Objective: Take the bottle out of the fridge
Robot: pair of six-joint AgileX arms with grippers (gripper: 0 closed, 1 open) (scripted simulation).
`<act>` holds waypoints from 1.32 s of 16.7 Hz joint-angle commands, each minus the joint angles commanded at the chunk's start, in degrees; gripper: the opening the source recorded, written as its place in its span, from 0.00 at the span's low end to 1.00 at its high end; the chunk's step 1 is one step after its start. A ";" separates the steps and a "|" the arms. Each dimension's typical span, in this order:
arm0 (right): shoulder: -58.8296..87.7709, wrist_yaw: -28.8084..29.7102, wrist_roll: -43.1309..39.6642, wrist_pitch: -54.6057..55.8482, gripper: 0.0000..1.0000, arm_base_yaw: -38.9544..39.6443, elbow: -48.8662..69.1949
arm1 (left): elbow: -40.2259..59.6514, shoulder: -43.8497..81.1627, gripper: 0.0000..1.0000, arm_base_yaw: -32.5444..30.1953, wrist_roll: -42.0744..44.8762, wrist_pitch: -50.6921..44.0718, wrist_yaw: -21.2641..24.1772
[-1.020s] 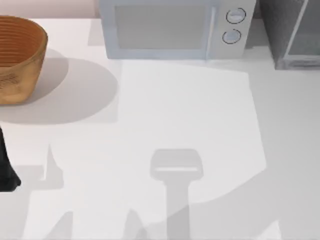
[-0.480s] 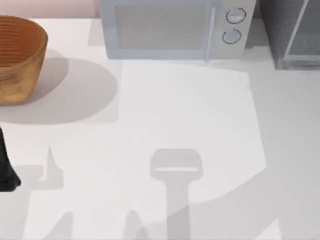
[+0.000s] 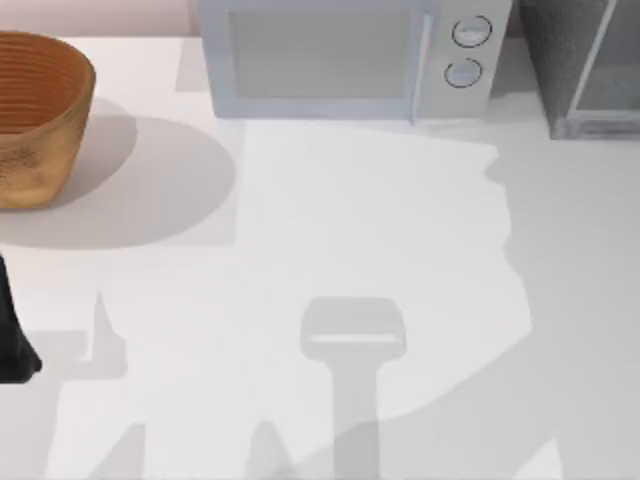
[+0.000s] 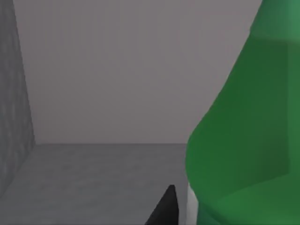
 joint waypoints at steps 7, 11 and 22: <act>-5.04 -0.10 -0.02 -6.08 0.00 0.00 1.47 | 0.00 0.00 1.00 0.00 0.00 0.00 0.00; -4.95 -0.18 0.06 -5.87 0.00 -0.03 1.10 | 0.00 0.00 1.00 0.00 0.00 0.00 0.00; -20.19 -3.64 0.10 2.26 0.00 -3.31 -22.99 | 0.00 0.00 1.00 0.00 0.00 0.00 0.00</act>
